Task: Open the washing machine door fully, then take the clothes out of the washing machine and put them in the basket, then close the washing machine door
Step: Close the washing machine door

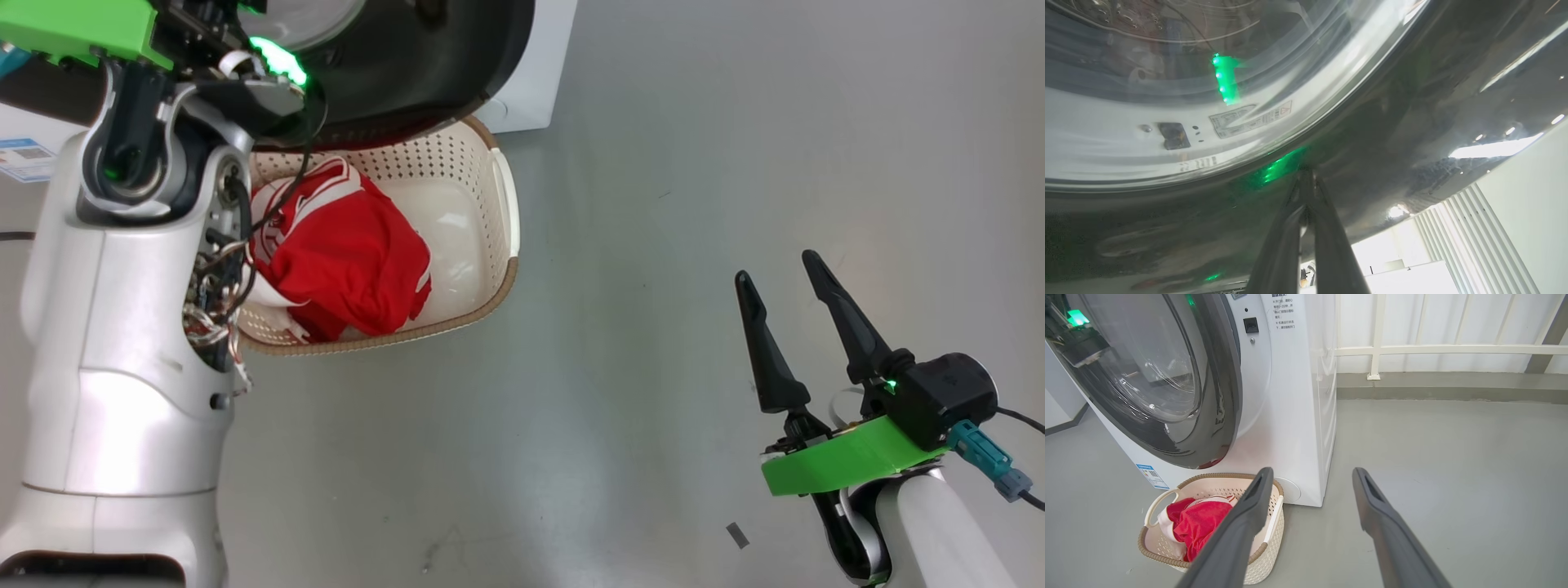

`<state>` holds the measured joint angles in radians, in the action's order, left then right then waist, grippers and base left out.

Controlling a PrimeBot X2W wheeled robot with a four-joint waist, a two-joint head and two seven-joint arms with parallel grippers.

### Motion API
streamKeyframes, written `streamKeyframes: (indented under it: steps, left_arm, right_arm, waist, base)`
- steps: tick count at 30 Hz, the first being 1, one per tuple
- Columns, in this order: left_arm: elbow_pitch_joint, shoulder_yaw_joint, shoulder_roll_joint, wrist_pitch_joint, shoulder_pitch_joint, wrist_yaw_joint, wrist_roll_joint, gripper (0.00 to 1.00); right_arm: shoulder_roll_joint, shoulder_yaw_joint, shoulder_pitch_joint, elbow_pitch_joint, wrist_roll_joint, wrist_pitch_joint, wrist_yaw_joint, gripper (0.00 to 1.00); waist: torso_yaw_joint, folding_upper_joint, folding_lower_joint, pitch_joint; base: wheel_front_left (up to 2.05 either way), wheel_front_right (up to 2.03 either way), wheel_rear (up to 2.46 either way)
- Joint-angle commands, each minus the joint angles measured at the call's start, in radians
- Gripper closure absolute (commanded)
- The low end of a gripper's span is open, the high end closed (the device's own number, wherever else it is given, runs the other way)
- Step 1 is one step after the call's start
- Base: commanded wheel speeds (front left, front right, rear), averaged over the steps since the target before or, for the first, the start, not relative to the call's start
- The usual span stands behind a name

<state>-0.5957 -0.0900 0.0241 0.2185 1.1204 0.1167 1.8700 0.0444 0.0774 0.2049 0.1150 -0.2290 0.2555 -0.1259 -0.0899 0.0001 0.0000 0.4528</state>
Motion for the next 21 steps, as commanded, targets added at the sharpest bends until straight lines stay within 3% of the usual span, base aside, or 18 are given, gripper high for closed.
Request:
streamKeyframes:
  steps: [1, 13, 14, 16, 21]
  left_arm:
    - [0.019, 0.024, 0.026, 0.001, 0.029, 0.014, -0.017, 1.0]
    - [0.048, -0.001, 0.035, 0.008, -0.062, 0.014, -0.135, 1.0]
    - [0.056, -0.006, 0.037, 0.003, -0.078, 0.014, -0.151, 0.78]
    - [0.068, -0.015, 0.043, -0.008, -0.11, 0.014, -0.18, 0.0]
    - [0.123, -0.028, 0.048, -0.046, -0.203, 0.014, -0.231, 0.0]
  right_arm:
    - [0.006, 0.024, 0.01, -0.019, -0.004, 0.006, -0.005, 0.0]
    - [0.006, 0.011, -0.003, -0.004, -0.006, 0.006, -0.005, 0.0]
    - [0.006, 0.01, -0.007, -0.003, -0.007, 0.006, -0.005, 0.0]
    - [0.006, 0.008, -0.012, 0.0, -0.007, 0.006, -0.005, 0.0]
    - [0.006, 0.002, -0.026, 0.006, -0.006, 0.006, -0.005, 0.0]
  waist:
    - [-0.004, -0.0001, 0.0, 0.0]
    - [0.02, -0.0001, 0.0, -0.054]
    - [0.023, -0.0001, 0.0, -0.062]
    - [0.031, -0.0001, 0.0, -0.079]
    - [0.051, -0.0001, 0.0, -0.129]
  base:
    - [0.0, 0.0, 0.0]
    - [0.0, 0.0, 0.0]
    - [0.0, 0.0, 0.0]
    - [0.0, 0.0, 0.0]
    - [0.0, 0.0, 0.0]
